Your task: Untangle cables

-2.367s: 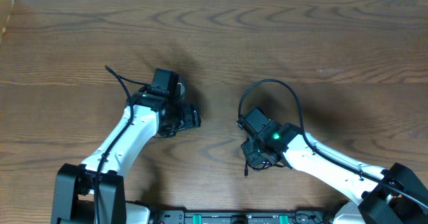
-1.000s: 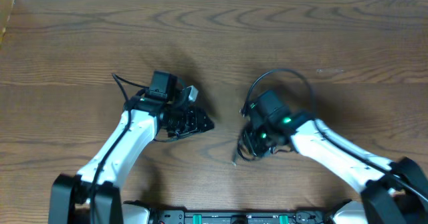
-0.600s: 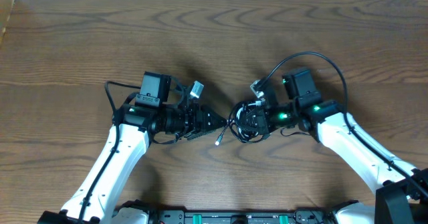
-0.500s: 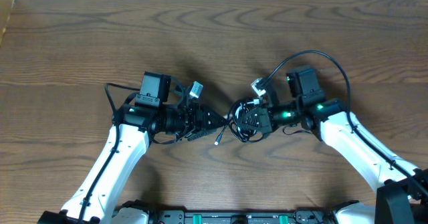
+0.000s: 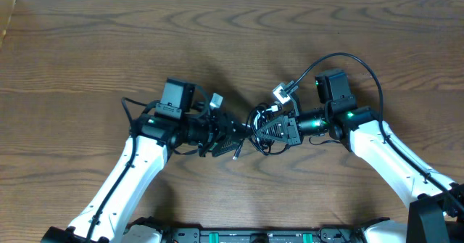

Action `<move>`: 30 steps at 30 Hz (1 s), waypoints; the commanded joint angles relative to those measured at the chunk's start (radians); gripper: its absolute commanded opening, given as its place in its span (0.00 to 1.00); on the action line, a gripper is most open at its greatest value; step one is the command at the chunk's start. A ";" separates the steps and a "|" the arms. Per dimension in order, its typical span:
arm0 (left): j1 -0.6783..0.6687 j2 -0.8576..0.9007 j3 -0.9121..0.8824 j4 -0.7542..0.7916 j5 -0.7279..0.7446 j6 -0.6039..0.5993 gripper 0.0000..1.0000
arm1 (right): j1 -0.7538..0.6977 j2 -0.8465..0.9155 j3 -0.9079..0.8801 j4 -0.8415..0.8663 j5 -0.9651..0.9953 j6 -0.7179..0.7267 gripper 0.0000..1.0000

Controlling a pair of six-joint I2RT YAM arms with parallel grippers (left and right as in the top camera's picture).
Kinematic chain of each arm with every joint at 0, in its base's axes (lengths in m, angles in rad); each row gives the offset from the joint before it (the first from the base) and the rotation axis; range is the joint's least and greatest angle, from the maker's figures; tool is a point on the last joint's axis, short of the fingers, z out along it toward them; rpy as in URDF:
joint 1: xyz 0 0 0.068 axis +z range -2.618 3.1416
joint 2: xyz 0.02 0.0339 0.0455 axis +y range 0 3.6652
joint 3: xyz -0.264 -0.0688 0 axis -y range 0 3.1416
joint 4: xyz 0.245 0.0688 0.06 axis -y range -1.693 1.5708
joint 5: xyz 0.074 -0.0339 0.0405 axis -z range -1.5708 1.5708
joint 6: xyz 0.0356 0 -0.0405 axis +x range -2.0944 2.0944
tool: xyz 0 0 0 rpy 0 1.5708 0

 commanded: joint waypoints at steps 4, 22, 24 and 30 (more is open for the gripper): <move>-0.066 -0.006 0.003 0.083 -0.087 -0.118 0.40 | -0.006 -0.013 0.014 0.006 -0.051 -0.043 0.01; -0.130 -0.006 0.003 0.084 -0.210 0.048 0.08 | -0.022 -0.013 0.014 -0.011 -0.038 -0.044 0.01; -0.130 -0.006 0.003 0.079 -0.210 0.090 0.08 | -0.036 -0.013 0.014 -0.027 -0.013 -0.044 0.01; -0.130 -0.006 0.003 0.061 -0.208 0.116 0.08 | -0.070 -0.013 0.014 -0.129 0.217 -0.043 0.01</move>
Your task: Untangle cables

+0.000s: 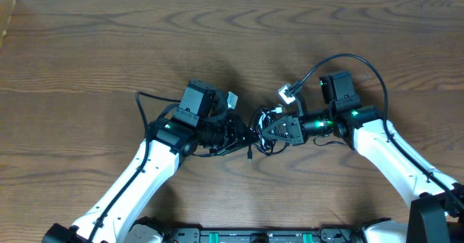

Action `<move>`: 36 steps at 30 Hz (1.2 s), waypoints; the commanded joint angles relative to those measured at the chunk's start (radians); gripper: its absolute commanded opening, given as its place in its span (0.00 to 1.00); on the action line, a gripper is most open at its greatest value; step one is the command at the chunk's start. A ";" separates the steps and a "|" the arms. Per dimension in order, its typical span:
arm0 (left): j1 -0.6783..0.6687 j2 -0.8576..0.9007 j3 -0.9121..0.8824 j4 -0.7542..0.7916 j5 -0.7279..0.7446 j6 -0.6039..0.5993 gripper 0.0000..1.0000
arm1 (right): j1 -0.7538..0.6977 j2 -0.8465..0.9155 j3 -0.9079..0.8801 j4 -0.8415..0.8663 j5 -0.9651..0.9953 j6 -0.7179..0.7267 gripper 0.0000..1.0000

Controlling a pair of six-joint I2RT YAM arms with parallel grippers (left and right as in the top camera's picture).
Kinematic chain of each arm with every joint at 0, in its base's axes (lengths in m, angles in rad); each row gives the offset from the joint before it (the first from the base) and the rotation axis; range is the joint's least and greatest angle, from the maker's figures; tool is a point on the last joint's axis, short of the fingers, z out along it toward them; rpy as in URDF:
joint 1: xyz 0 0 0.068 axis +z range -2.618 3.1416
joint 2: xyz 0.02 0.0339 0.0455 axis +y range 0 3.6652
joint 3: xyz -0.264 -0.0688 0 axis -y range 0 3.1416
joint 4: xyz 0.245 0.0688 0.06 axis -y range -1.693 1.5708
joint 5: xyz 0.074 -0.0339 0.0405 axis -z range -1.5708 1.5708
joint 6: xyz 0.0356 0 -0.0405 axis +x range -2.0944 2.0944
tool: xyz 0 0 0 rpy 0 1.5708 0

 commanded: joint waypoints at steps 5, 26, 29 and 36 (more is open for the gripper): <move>0.002 -0.005 0.003 -0.010 0.024 0.053 0.08 | -0.026 -0.013 0.013 -0.033 0.212 -0.019 0.01; 0.004 -0.005 0.003 -0.130 -0.001 0.407 0.08 | -0.026 -0.013 0.013 -0.060 0.402 0.048 0.01; 0.024 -0.005 0.003 -0.204 -0.058 0.442 0.08 | -0.026 -0.013 0.013 -0.060 0.406 0.048 0.01; 0.123 -0.005 0.003 -0.345 -0.206 0.471 0.08 | -0.026 -0.013 0.013 -0.066 0.417 0.049 0.01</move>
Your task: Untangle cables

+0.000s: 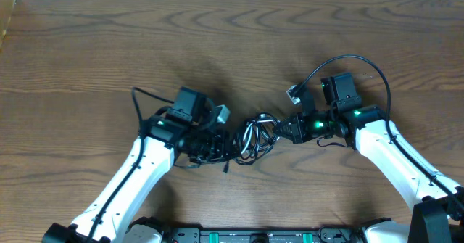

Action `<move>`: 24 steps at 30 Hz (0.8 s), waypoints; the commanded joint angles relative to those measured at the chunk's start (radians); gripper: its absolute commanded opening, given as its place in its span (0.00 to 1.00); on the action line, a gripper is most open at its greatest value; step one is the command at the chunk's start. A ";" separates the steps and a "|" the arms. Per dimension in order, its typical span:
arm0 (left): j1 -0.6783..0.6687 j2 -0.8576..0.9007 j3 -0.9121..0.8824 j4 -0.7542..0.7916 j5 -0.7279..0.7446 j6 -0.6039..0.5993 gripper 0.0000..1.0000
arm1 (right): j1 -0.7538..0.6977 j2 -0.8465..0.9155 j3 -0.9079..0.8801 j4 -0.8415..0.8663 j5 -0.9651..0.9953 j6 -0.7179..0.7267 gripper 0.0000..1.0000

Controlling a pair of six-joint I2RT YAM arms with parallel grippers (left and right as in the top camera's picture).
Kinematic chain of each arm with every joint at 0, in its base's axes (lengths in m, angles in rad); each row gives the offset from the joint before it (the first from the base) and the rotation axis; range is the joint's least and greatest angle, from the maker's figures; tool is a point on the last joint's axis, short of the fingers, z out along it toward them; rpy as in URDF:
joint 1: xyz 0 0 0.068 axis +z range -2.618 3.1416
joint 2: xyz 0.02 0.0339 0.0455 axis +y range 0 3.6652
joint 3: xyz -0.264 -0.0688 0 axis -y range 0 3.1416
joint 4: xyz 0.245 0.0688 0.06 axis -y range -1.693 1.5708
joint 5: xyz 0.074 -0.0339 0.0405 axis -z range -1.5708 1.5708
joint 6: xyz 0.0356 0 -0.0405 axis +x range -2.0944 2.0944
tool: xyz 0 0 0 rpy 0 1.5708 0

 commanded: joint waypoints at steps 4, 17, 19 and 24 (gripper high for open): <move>0.078 -0.014 0.003 -0.043 -0.021 0.041 0.08 | -0.024 0.003 0.005 0.005 0.134 -0.008 0.01; 0.109 -0.014 0.003 0.179 0.602 0.046 0.08 | -0.024 0.003 0.005 -0.039 0.340 0.106 0.01; 0.109 -0.014 0.003 0.175 0.602 0.065 0.08 | -0.024 0.003 0.005 -0.046 0.388 0.130 0.01; 0.110 -0.014 0.003 0.164 0.602 0.068 0.08 | -0.024 0.003 0.005 -0.071 0.543 0.232 0.01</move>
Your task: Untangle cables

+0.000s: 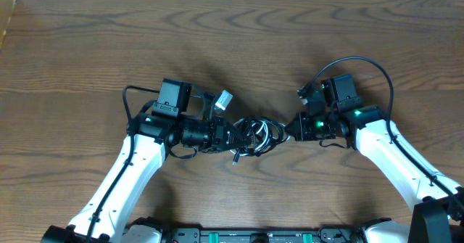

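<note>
The black cable tangle [254,133] lies as a bunch of loops on the wood table between my two grippers. My left gripper [229,136] is shut on the tangle's left side. My right gripper [291,127] is shut on its right side. A silver-white plug [224,98] sticks up behind the left gripper. A black plug end [235,157] hangs toward the front below it. One cable arcs from the right gripper up over the right arm [362,63], with a dark plug [305,92] by the right wrist camera.
The brown wood table [232,33] stretches away behind the arms. A pale wall strip runs along its far edge. The arms' base rail [254,236] sits at the near edge.
My left wrist has swung back to the left and its gripper now points more squarely at the tangle. The silver-white plug sits higher. The loops lie flatter, and the right gripper has hardly moved.
First the two grippers stood close together with a compact knot between them. Then the left arm had shifted right, crowding the knot. After that the grippers stood farther apart with open loops between them. Now the loops stay stretched between both grips.
</note>
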Action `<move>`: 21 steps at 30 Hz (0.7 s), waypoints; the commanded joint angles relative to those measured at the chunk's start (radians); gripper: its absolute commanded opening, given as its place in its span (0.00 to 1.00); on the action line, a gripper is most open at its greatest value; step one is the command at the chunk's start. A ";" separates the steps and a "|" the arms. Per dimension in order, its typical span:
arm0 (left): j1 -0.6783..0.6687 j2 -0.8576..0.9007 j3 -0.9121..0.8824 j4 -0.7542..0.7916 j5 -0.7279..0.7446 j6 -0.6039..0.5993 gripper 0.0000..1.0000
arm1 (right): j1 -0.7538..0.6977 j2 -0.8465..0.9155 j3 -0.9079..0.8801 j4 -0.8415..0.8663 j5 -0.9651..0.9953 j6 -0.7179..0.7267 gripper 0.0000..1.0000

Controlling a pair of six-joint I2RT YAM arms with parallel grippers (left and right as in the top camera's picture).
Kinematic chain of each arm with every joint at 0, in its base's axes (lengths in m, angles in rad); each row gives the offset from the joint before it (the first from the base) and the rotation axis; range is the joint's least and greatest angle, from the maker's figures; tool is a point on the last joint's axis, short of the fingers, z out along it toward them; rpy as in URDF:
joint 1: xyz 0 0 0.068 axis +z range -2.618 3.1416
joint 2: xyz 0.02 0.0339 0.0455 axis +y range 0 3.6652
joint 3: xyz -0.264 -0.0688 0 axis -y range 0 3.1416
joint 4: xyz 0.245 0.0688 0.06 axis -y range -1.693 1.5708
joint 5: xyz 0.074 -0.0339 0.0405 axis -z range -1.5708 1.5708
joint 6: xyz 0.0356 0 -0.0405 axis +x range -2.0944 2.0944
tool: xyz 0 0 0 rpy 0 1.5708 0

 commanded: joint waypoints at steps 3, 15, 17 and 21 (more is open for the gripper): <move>0.011 -0.014 0.003 -0.017 0.107 0.028 0.08 | -0.022 0.003 0.004 -0.035 0.391 0.161 0.01; 0.011 -0.014 0.003 -0.025 0.002 0.026 0.08 | -0.021 0.003 0.004 -0.026 0.322 0.214 0.09; 0.011 -0.014 0.003 -0.036 -0.049 0.015 0.08 | -0.021 0.003 0.004 0.001 0.201 0.126 0.13; 0.011 -0.014 0.003 -0.035 -0.155 -0.085 0.08 | -0.022 0.003 0.004 0.037 -0.035 -0.071 0.23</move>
